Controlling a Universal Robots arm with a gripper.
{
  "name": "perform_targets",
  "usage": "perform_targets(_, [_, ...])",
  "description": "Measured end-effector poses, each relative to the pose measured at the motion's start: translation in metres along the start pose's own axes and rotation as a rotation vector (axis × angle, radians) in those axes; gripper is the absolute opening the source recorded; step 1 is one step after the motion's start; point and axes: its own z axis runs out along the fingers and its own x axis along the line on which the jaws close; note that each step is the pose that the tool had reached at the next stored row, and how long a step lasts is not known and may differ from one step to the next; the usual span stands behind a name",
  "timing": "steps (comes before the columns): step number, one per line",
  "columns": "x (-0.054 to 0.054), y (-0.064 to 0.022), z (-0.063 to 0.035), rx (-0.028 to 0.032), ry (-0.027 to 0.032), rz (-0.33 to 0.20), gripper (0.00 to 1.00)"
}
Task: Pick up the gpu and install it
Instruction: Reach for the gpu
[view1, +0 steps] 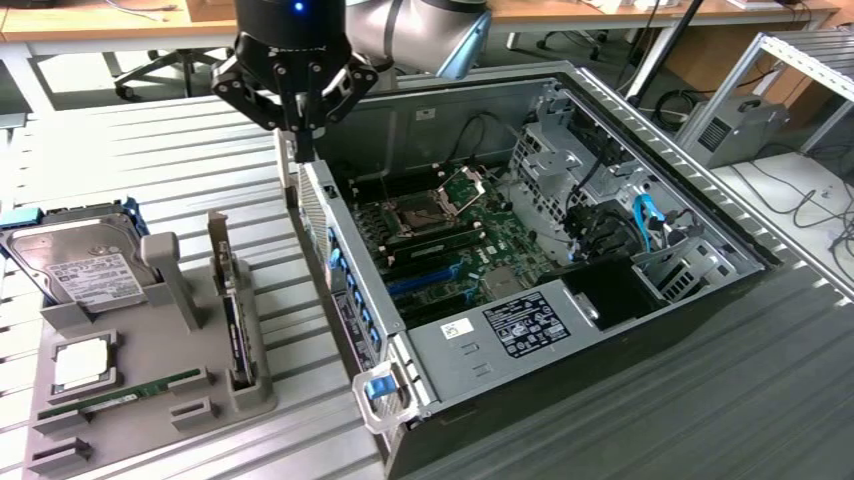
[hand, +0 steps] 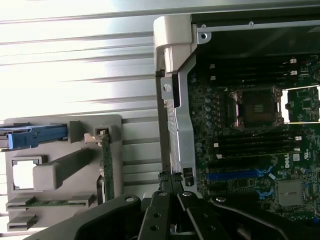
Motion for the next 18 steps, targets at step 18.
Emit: perform_targets(18, [0.0074,-0.0005,-0.0002,0.0000,0.0000,0.000,0.11])
